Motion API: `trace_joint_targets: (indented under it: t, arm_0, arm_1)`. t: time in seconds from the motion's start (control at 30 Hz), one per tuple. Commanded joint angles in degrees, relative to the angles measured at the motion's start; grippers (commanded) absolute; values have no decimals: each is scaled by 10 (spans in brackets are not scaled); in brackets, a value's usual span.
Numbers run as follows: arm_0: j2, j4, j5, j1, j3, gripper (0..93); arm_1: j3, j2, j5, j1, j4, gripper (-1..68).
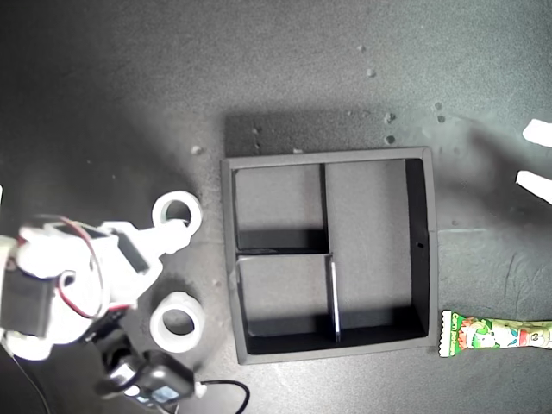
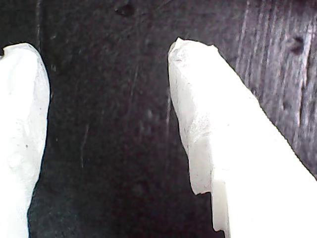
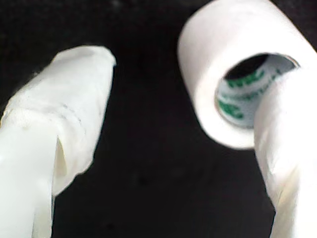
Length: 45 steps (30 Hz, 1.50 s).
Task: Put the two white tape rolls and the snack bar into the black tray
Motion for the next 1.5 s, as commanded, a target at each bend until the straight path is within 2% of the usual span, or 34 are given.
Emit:
trace_joint_targets:
  t: [0.0,0.4,0.63,0.7,0.8,0.97,1.07,1.13,1.2,1.3,1.37,1.47]
  arm_0:
    - [-23,2,4,-4,-34,225]
    - [-123,4,3,-32,-71,218]
    - [-161,4,-15,-78,-96,15]
    - [-150,4,-10,-83,-96,2]
    - [-118,5,-1,-87,-91,1]
    - [-35,31,13,-90,-94,1]
    - [2,75,21,-98,-131,1]
    - [11,113,28,-105,-170,1]
    - [4,161,40,-111,-228,1]
    - [-31,235,65,-113,-338,1]
    - [-72,287,87,-110,-432,1]
    - [-163,364,116,-102,-610,1]
  arm_1:
    - [-15,2,-237,-10,4,153]
    - [-10,2,-258,-28,-32,167]
    - [-138,-10,-398,-20,-98,269]
    - [-210,-32,-480,-33,-84,281]
    - [-349,-114,-620,-82,-11,280]
    - [-440,-176,-710,-124,24,279]
    - [-463,-217,-519,-62,18,276]
    - [-423,-205,-284,-18,28,257]
    - [-391,-195,-108,-22,37,207]
    - [-378,-202,40,-38,79,210]
    - [-361,-202,135,-49,136,236]
    - [-337,-202,238,-74,192,321]
